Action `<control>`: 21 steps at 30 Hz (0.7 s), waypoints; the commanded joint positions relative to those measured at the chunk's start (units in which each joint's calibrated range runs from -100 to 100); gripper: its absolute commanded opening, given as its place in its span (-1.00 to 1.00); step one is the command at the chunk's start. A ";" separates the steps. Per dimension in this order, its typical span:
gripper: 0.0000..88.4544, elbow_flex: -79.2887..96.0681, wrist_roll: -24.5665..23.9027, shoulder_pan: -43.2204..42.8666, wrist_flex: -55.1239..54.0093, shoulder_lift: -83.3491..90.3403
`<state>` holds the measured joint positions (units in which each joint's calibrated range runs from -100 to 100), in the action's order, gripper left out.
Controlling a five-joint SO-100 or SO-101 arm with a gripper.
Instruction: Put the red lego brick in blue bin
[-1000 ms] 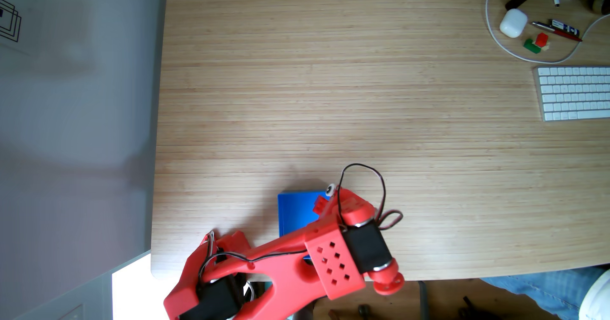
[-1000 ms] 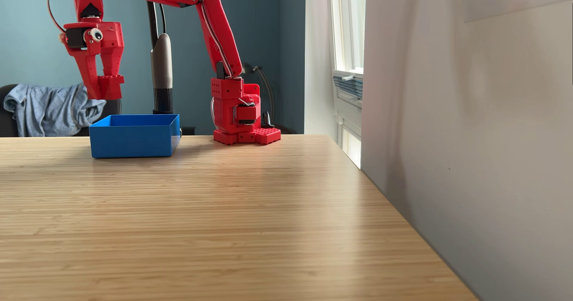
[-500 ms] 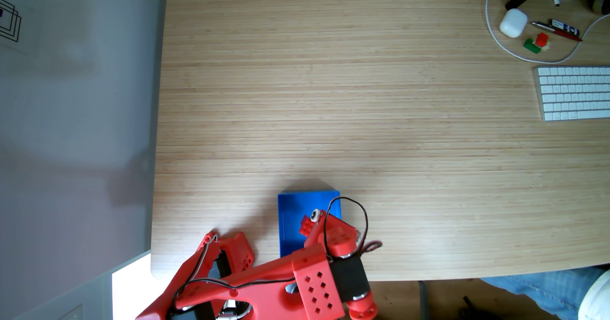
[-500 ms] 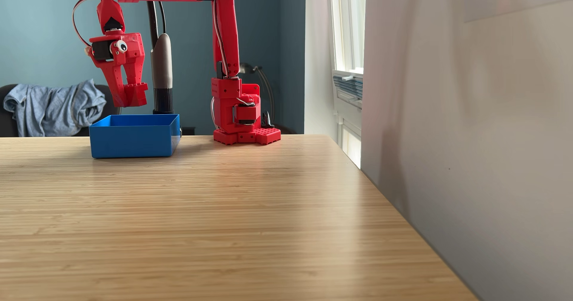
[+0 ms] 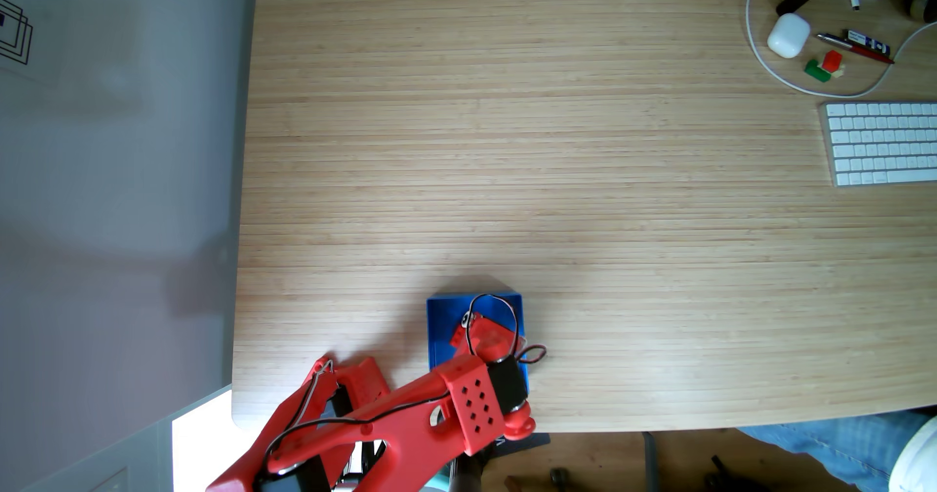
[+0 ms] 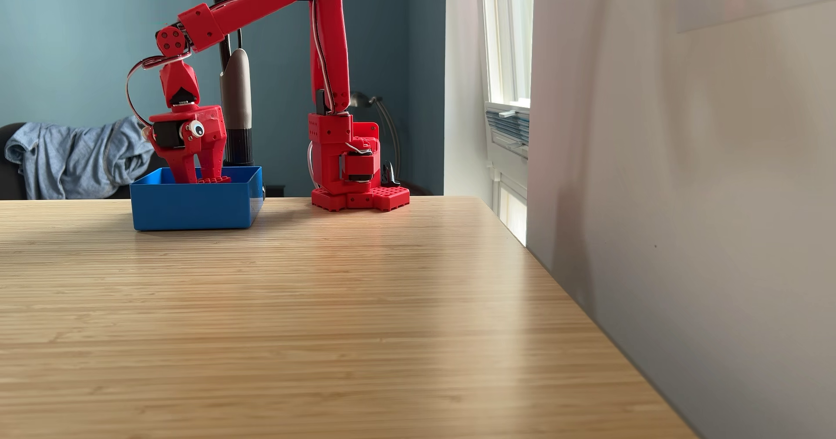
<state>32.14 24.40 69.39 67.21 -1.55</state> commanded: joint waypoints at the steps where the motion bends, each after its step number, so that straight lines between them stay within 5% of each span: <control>1: -0.99 0.26 0.05 -0.26 -0.50 4.62; 9: -0.37 -4.28 0.15 -0.91 5.35 4.62; 21: -0.48 -27.24 -1.17 -4.37 26.70 4.62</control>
<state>14.59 24.15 66.48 88.15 -1.39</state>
